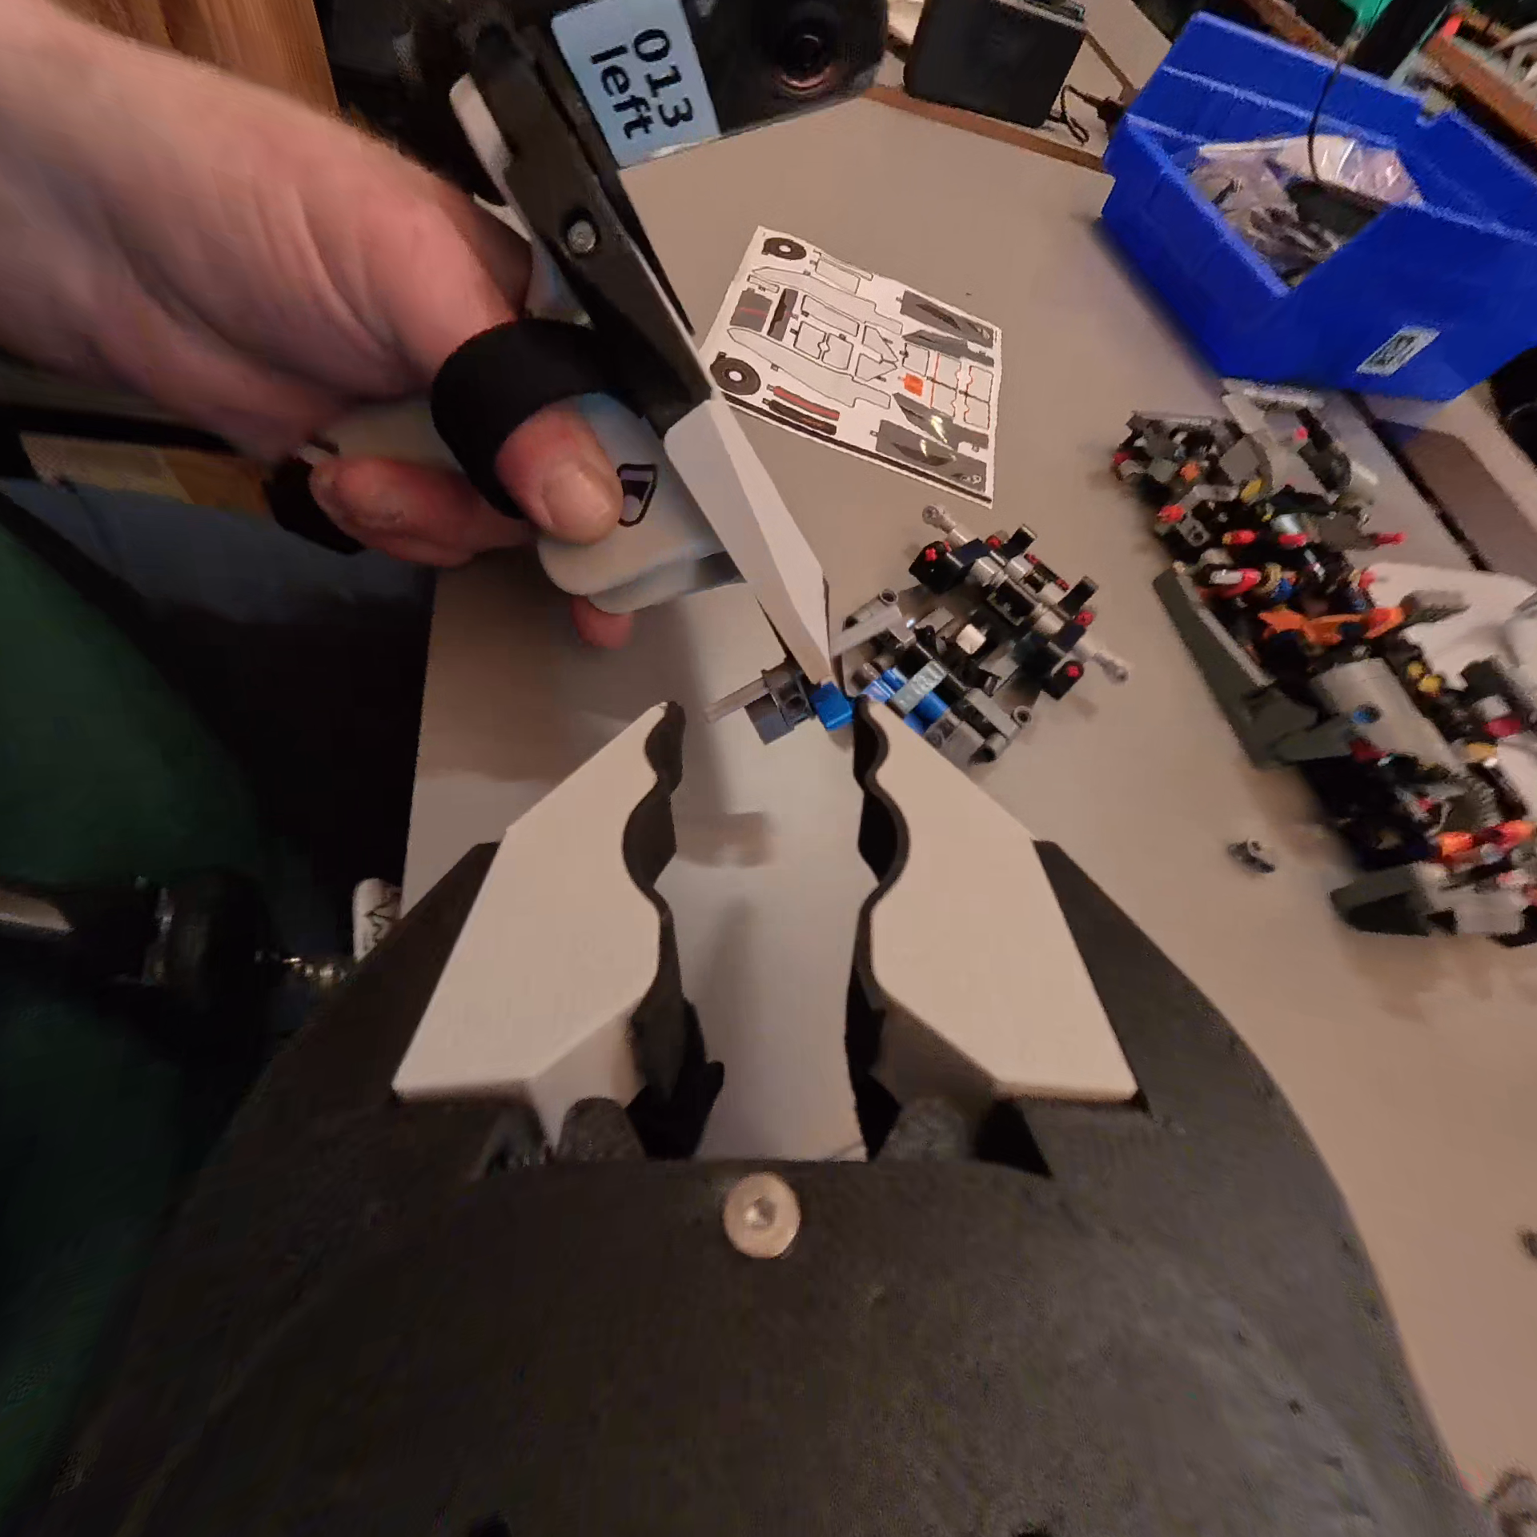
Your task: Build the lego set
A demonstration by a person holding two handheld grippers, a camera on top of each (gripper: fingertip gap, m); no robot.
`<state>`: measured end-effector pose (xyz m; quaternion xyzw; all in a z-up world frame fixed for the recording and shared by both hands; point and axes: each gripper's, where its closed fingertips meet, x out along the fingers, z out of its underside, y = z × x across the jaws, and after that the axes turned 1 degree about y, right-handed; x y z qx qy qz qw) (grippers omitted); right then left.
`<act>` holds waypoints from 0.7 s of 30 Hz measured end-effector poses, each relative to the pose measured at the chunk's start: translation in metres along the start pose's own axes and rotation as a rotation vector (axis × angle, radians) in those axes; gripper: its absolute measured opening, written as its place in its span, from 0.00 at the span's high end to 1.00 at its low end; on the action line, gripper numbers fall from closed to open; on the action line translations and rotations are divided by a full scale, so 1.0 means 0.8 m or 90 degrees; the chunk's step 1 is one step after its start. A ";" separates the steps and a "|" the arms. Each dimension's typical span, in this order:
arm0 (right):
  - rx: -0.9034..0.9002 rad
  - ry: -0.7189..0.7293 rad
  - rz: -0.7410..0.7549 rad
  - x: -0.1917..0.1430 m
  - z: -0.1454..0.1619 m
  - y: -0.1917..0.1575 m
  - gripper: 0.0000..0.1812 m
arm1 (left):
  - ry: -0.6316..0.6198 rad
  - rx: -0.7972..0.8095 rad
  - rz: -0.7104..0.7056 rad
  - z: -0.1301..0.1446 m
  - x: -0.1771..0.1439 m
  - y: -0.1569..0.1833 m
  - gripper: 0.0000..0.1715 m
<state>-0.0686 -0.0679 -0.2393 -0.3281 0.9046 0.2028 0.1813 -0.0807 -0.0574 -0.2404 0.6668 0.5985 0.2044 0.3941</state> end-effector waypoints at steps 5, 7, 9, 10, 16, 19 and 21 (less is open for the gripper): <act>-0.115 -0.035 0.009 0.015 0.007 -0.005 0.79 | -0.019 -0.040 0.029 0.005 0.006 0.004 0.99; -0.131 -0.041 0.011 0.017 0.010 -0.003 0.80 | -0.026 -0.049 0.036 0.006 0.006 0.004 0.99; -0.133 -0.045 0.004 0.017 0.012 -0.002 0.78 | -0.036 -0.053 0.046 0.008 0.007 0.006 0.99; -0.135 -0.045 -0.002 0.017 0.013 -0.002 0.79 | -0.040 -0.052 0.045 0.010 0.007 0.007 0.99; -0.137 -0.053 -0.031 0.016 0.013 -0.006 0.82 | -0.042 -0.053 0.049 0.010 0.008 0.007 0.99; -0.122 -0.057 -0.043 0.016 0.014 -0.009 0.82 | -0.047 -0.046 0.042 0.013 0.007 0.006 0.99; -0.115 -0.060 -0.046 0.016 0.016 -0.011 0.83 | -0.052 -0.044 0.038 0.016 0.007 0.005 0.99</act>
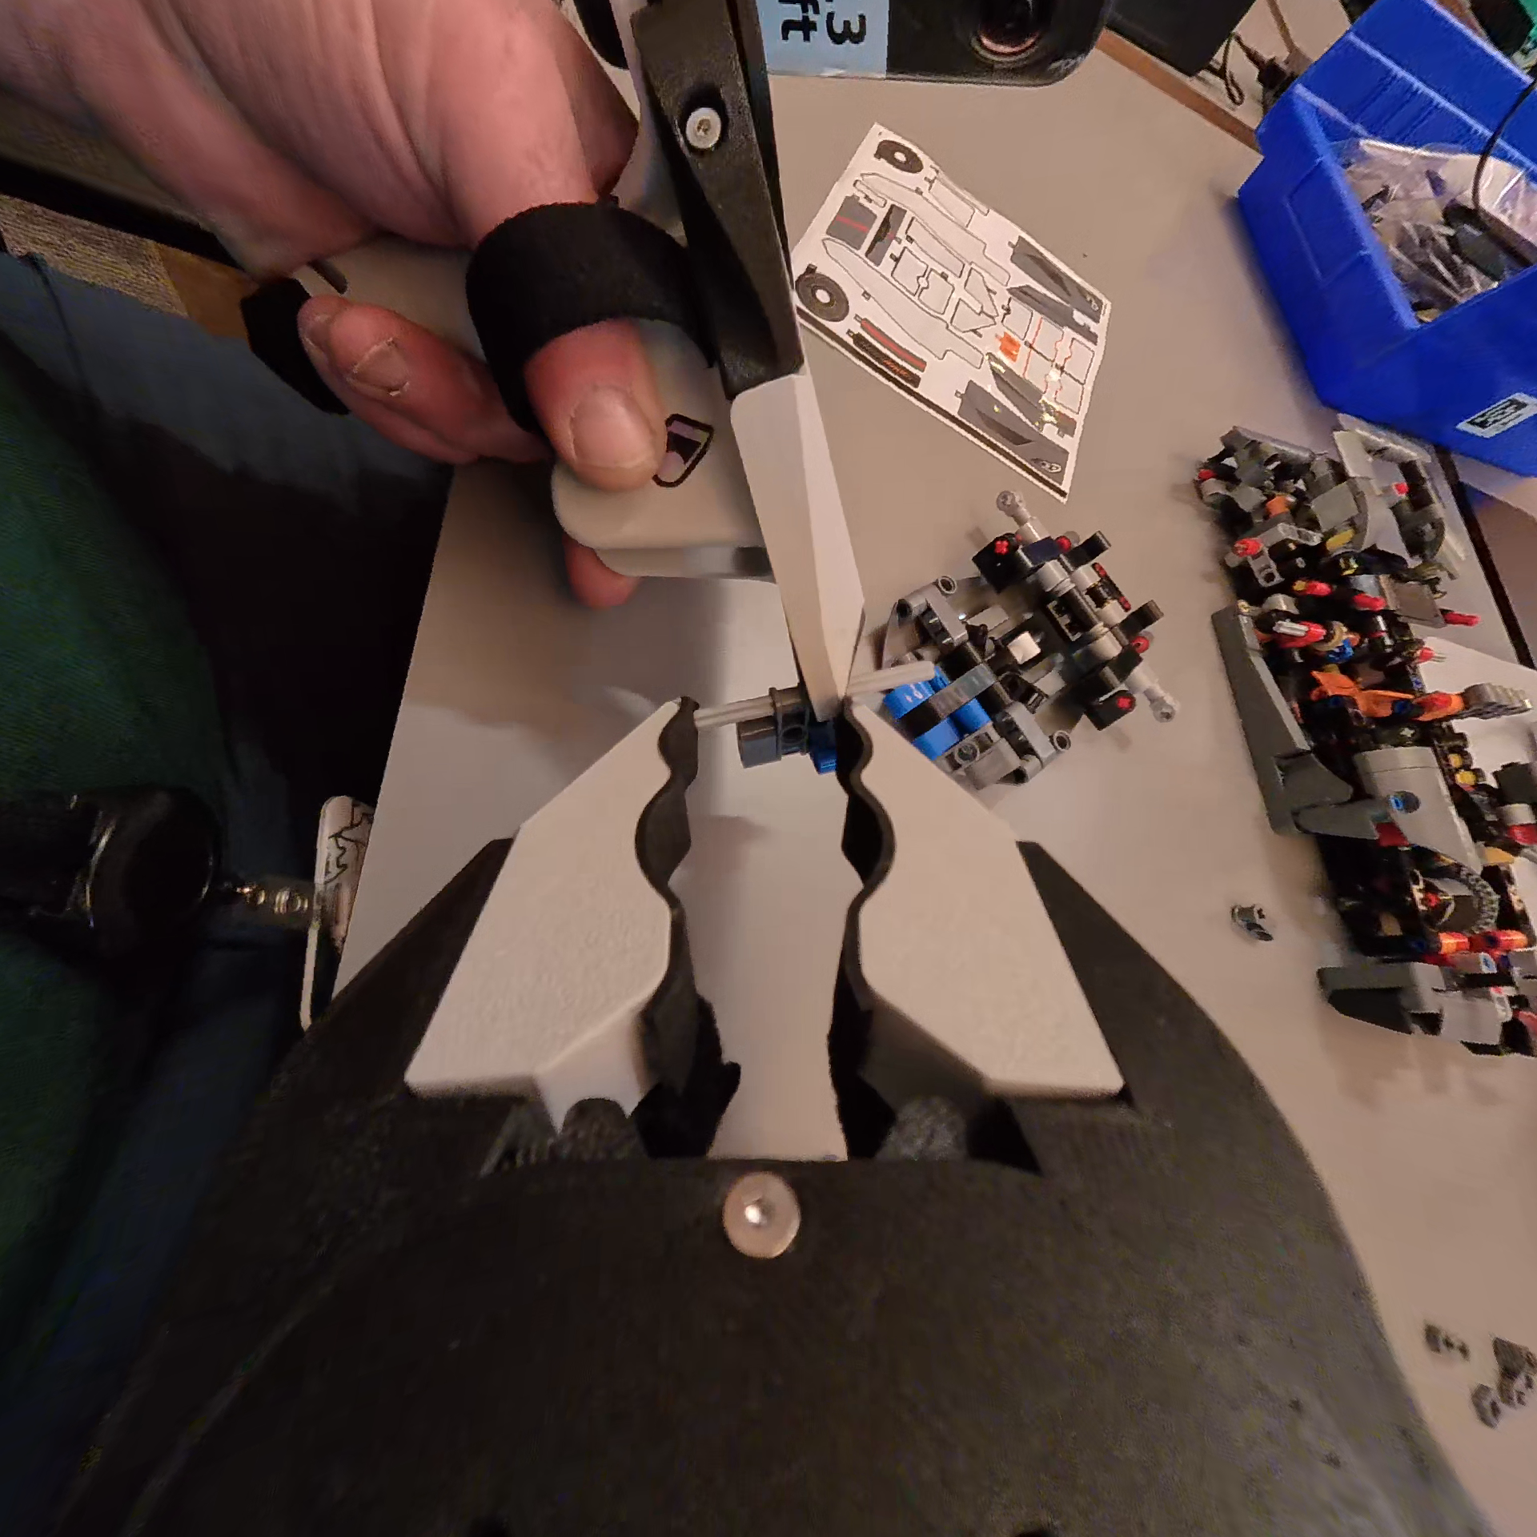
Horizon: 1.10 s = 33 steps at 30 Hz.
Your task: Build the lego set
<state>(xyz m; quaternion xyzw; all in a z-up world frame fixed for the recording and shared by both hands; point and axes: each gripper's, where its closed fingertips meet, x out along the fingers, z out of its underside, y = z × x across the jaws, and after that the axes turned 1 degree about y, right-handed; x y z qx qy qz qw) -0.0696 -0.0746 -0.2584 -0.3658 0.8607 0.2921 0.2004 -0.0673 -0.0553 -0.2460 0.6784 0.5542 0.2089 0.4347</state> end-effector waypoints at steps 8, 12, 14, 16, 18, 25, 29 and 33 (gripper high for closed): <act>0.029 -0.006 -0.019 0.006 0.005 -0.008 0.83 | 0.001 -0.002 -0.020 0.009 -0.001 -0.007 0.98; 0.035 -0.008 -0.015 0.006 0.006 -0.008 0.83 | -0.001 0.004 -0.029 0.010 -0.001 -0.009 0.99; 0.040 -0.012 -0.009 0.007 0.007 -0.006 0.83 | 0.001 0.003 -0.033 0.008 -0.001 -0.010 0.99; 0.044 -0.015 -0.003 0.008 0.006 -0.004 0.84 | 0.010 -0.003 -0.030 0.005 -0.002 -0.011 0.98; 0.042 -0.021 0.008 0.008 0.004 -0.002 0.87 | 0.013 0.010 -0.044 0.004 -0.004 -0.012 0.94; 0.046 -0.020 0.019 0.012 0.000 -0.001 0.88 | 0.024 0.027 -0.048 0.002 -0.013 -0.011 0.91; 0.057 0.005 0.020 0.006 -0.009 0.001 0.86 | 0.032 0.029 -0.028 -0.003 -0.016 -0.006 0.96; 0.097 0.011 0.008 -0.001 -0.002 0.009 0.78 | 0.039 0.019 0.024 -0.008 -0.015 0.008 0.97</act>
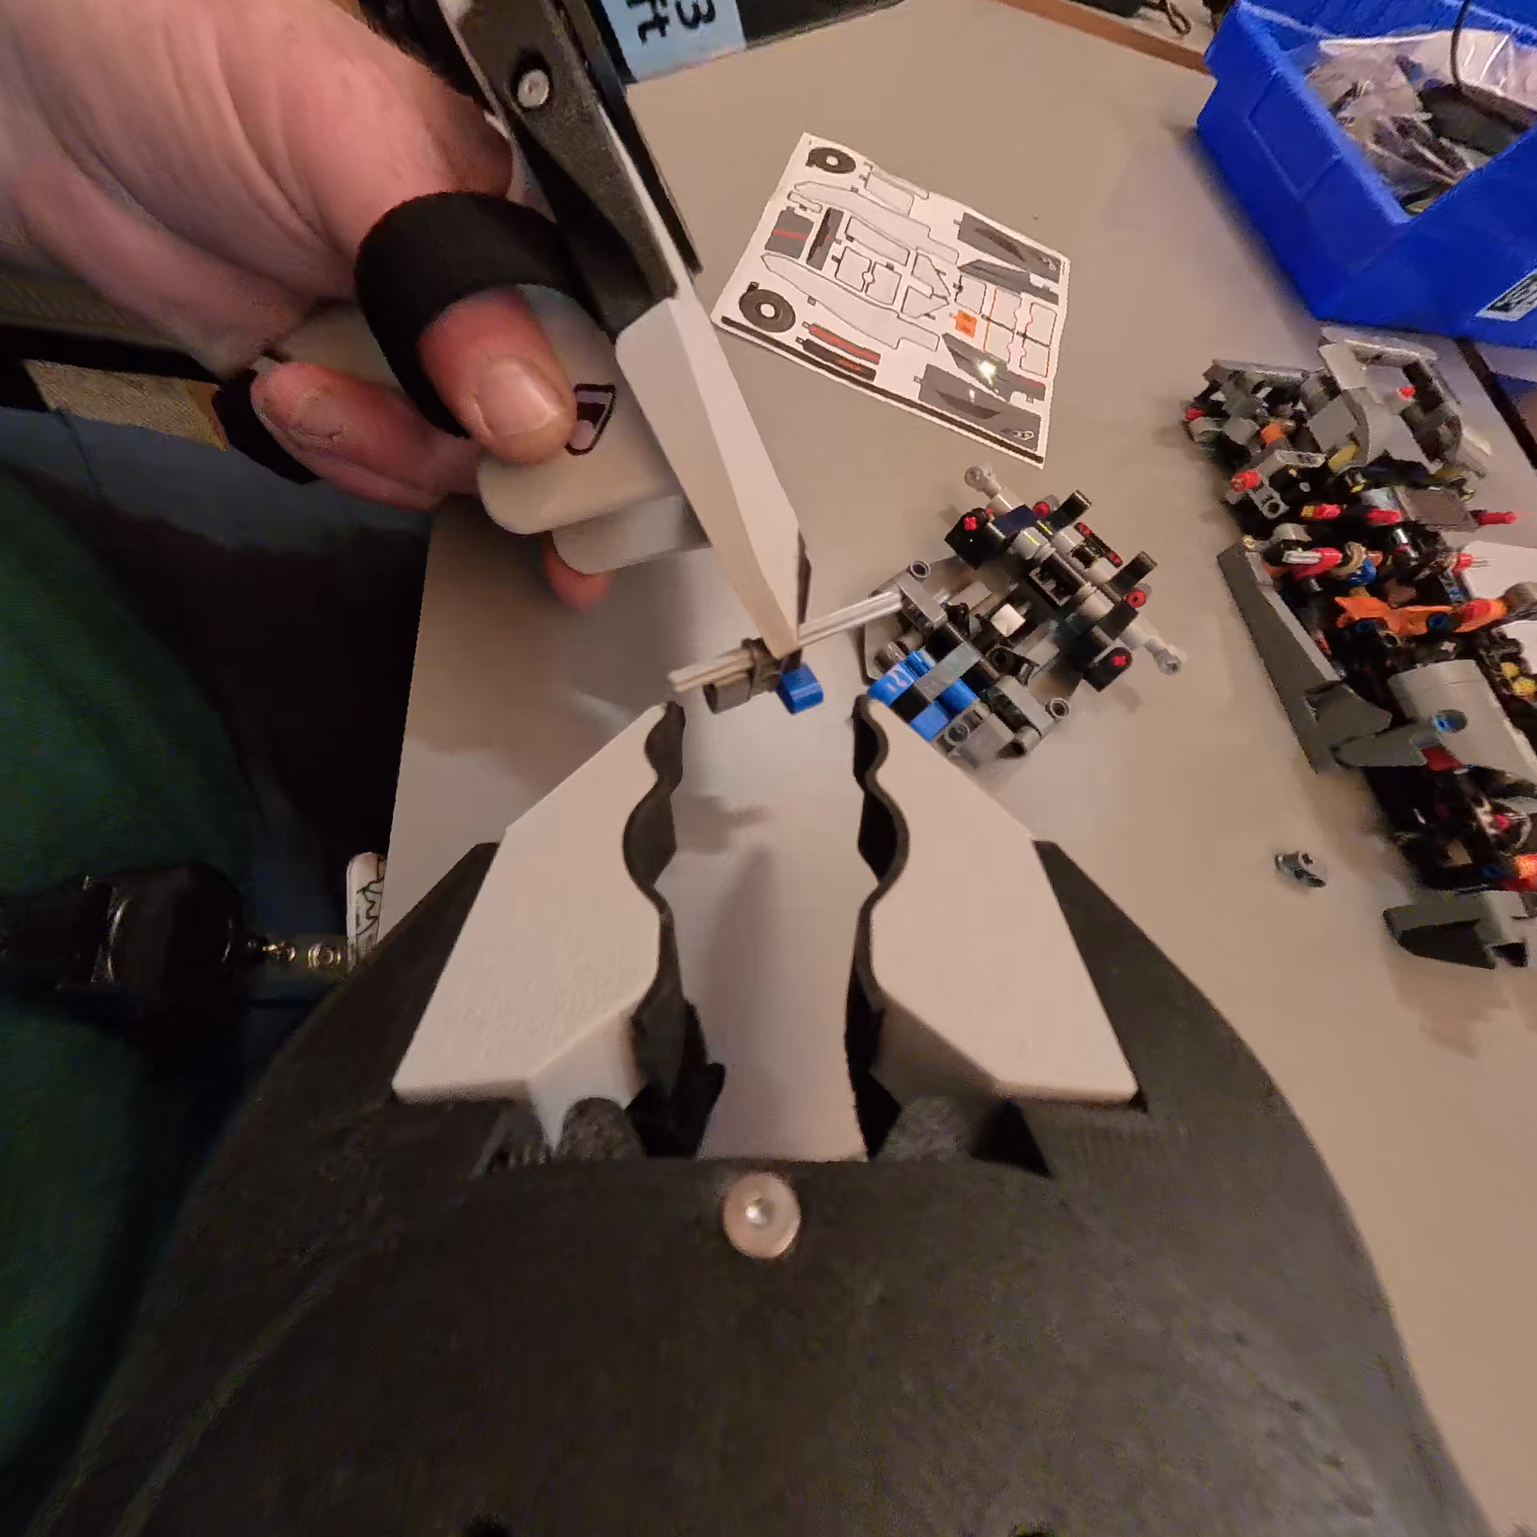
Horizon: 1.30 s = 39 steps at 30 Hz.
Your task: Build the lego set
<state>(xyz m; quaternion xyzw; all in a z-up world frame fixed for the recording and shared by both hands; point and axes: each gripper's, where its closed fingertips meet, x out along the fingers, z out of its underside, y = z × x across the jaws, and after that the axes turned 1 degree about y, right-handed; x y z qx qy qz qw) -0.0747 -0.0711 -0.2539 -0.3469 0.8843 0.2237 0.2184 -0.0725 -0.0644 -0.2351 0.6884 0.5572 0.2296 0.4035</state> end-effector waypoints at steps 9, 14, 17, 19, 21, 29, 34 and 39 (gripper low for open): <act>-0.016 0.049 -0.083 -0.008 -0.016 -0.015 0.86 | -0.019 -0.035 0.123 0.004 0.002 0.031 0.97; 0.019 0.041 -0.069 -0.008 -0.014 -0.010 0.86 | -0.001 -0.025 0.109 0.001 0.002 0.028 0.96; 0.043 0.010 -0.019 -0.009 -0.003 0.004 0.86 | 0.018 -0.009 0.083 -0.004 0.001 0.024 0.90; 0.059 -0.006 0.015 -0.011 0.002 0.013 0.86 | 0.021 0.024 0.060 -0.004 0.000 0.023 0.86; 0.077 -0.022 0.046 -0.012 0.006 0.020 0.86 | 0.014 0.069 0.025 -0.001 0.002 0.022 0.82; 0.033 -0.080 0.126 -0.003 0.009 0.021 0.86 | -0.002 0.192 -0.097 0.009 0.015 0.012 0.83; -0.023 -0.113 0.150 0.003 0.009 0.013 0.86 | -0.001 0.189 -0.133 0.011 0.009 0.000 0.92; -0.024 -0.093 0.125 0.006 0.002 0.002 0.83 | -0.004 0.185 -0.143 0.009 -0.004 -0.007 0.99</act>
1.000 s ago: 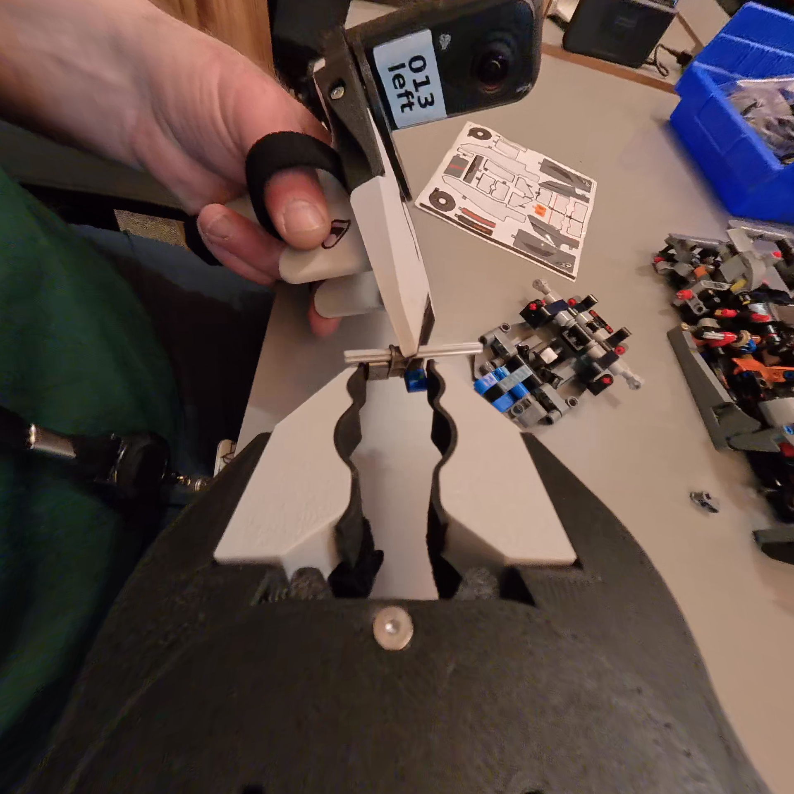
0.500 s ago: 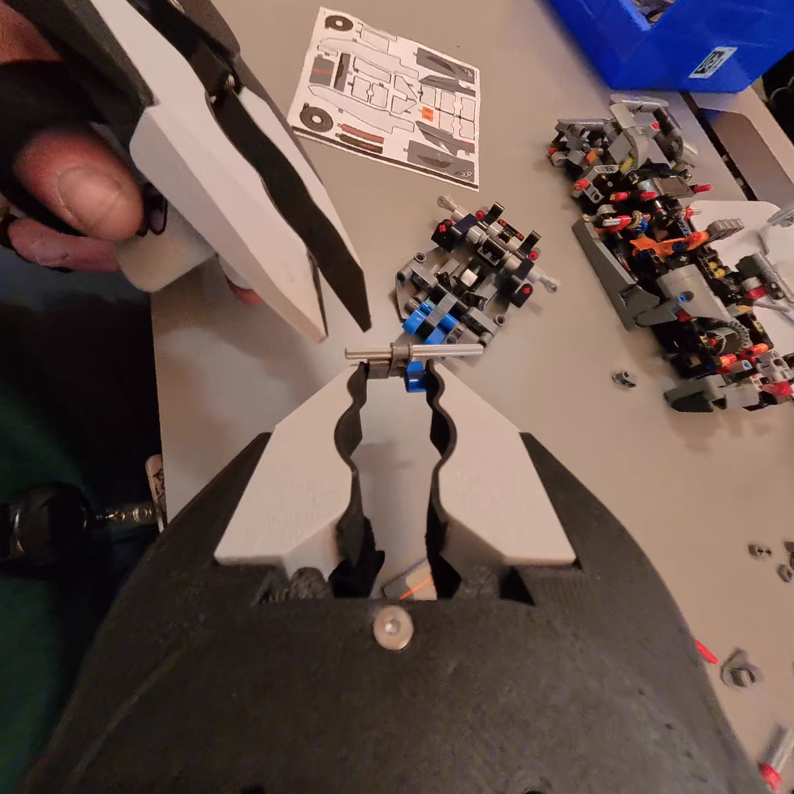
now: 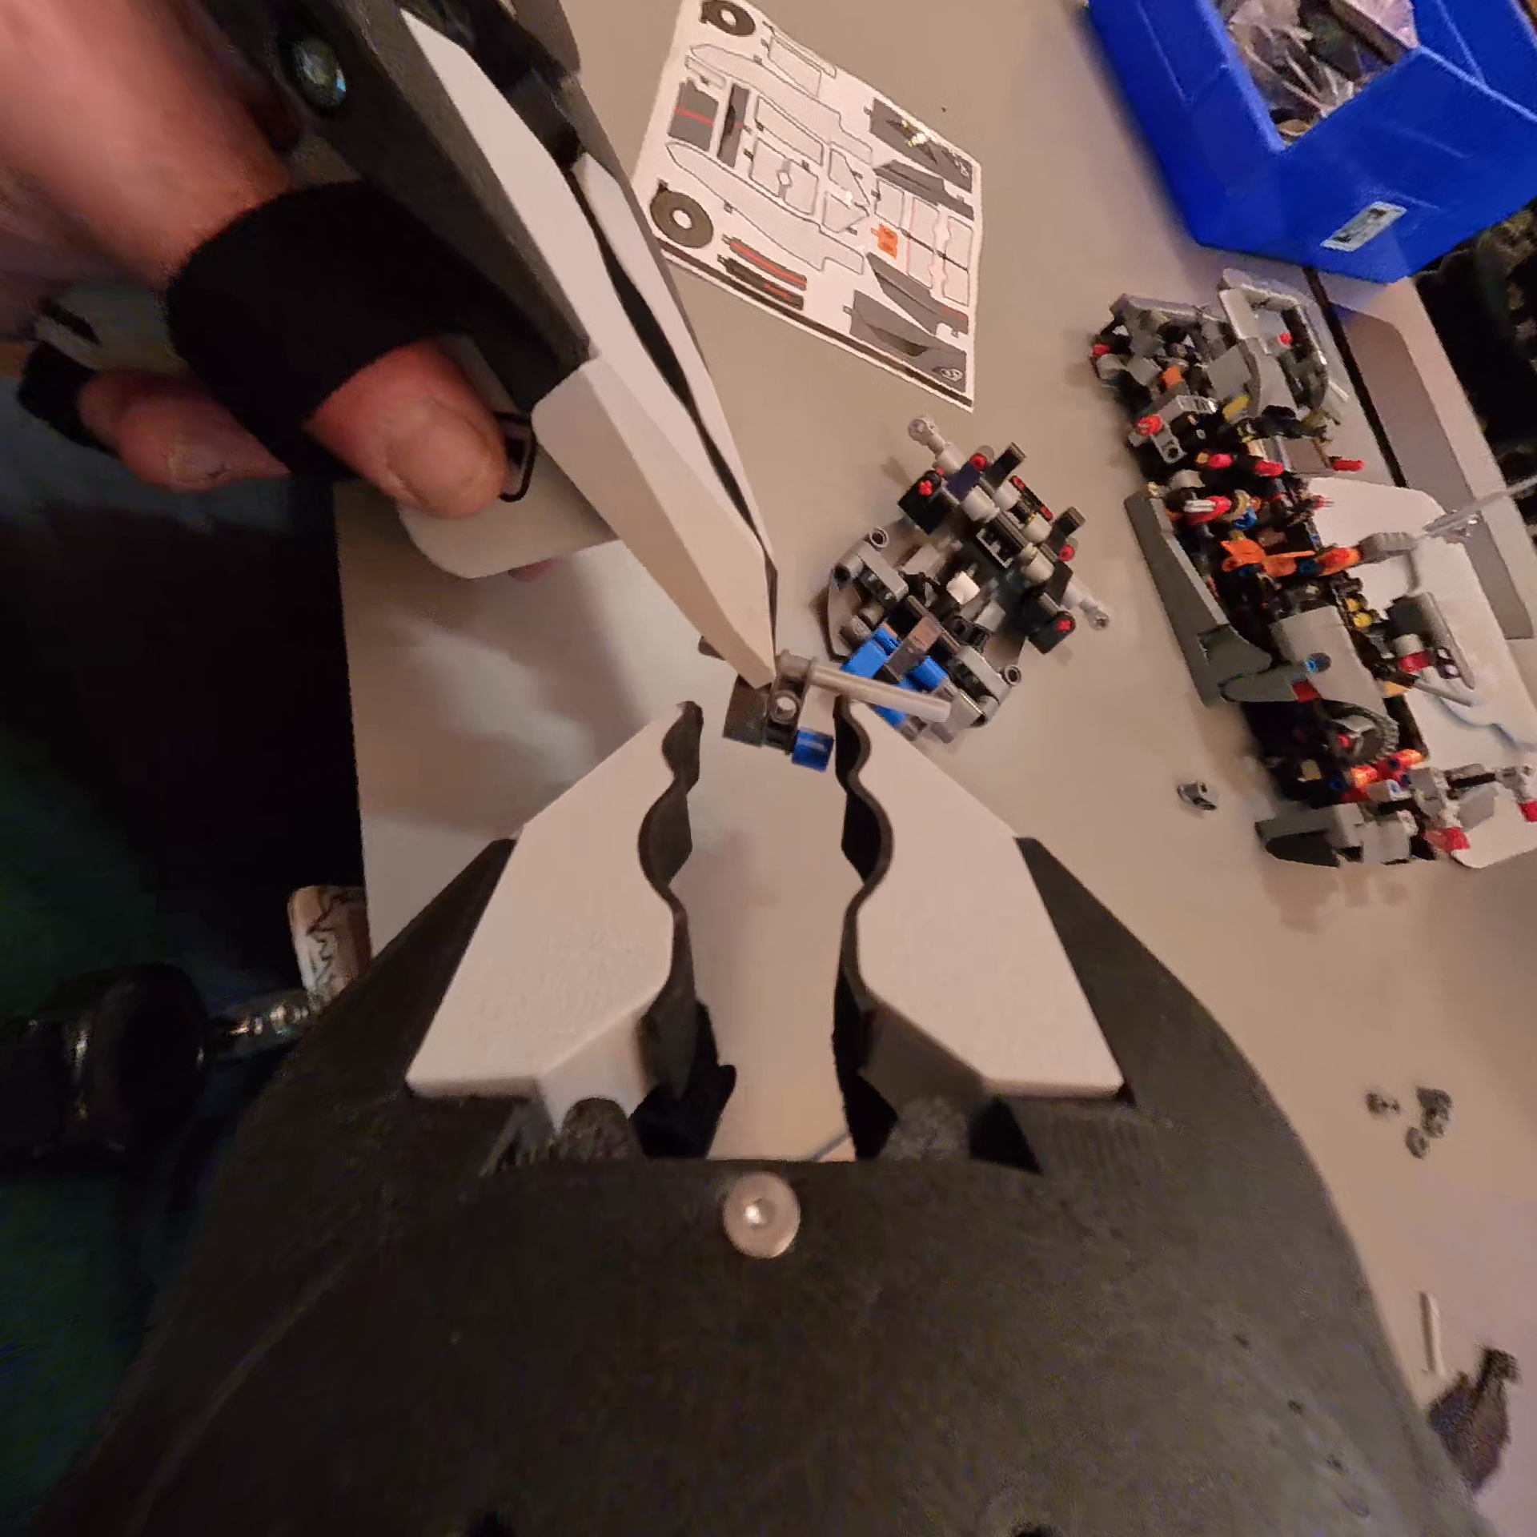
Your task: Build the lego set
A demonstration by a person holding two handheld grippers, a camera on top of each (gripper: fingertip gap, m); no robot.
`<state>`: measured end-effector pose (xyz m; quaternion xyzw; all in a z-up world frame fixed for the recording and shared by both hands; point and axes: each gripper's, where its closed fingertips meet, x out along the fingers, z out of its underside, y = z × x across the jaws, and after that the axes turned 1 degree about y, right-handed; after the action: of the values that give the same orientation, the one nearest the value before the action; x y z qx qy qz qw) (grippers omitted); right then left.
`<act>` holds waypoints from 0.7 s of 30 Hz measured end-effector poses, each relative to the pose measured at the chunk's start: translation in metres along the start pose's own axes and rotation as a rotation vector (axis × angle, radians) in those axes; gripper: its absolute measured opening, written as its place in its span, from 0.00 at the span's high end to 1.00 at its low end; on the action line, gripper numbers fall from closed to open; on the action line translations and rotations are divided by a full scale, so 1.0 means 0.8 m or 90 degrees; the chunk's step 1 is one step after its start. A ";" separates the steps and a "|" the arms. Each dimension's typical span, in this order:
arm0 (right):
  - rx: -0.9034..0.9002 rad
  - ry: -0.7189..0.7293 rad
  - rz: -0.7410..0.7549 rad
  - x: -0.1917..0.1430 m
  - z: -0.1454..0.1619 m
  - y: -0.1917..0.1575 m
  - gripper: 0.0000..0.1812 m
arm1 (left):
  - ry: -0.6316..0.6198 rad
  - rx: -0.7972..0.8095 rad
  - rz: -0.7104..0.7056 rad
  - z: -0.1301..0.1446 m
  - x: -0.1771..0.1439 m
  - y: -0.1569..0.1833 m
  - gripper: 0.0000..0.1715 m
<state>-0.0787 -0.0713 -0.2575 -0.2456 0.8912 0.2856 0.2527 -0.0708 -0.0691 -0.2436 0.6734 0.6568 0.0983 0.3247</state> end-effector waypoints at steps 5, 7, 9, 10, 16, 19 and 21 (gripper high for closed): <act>0.057 0.012 -0.061 -0.006 0.011 0.013 0.83 | -0.004 -0.018 0.011 -0.002 -0.008 -0.007 0.99; 0.097 0.017 -0.089 -0.009 0.021 0.028 0.85 | -0.017 -0.023 0.017 -0.001 -0.011 -0.010 0.99; 0.112 0.001 -0.113 -0.007 0.033 0.043 0.86 | -0.033 -0.027 0.017 0.003 -0.013 -0.015 0.99; 0.115 -0.010 -0.123 -0.005 0.039 0.050 0.86 | -0.038 -0.031 0.017 0.004 -0.014 -0.018 0.99; 0.057 -0.046 -0.183 0.018 0.049 0.060 0.88 | -0.050 -0.058 0.026 0.009 -0.016 -0.023 0.99; 0.028 -0.080 -0.208 0.034 0.059 0.058 0.91 | -0.059 -0.070 0.036 0.011 -0.015 -0.023 0.99; 0.019 -0.087 -0.222 0.038 0.061 0.056 0.95 | -0.060 -0.082 0.039 0.011 -0.015 -0.024 0.99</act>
<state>-0.1125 -0.0177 -0.2929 -0.3729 0.8198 0.2404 0.3620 -0.0832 -0.0850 -0.2578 0.6748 0.6124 0.1182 0.3946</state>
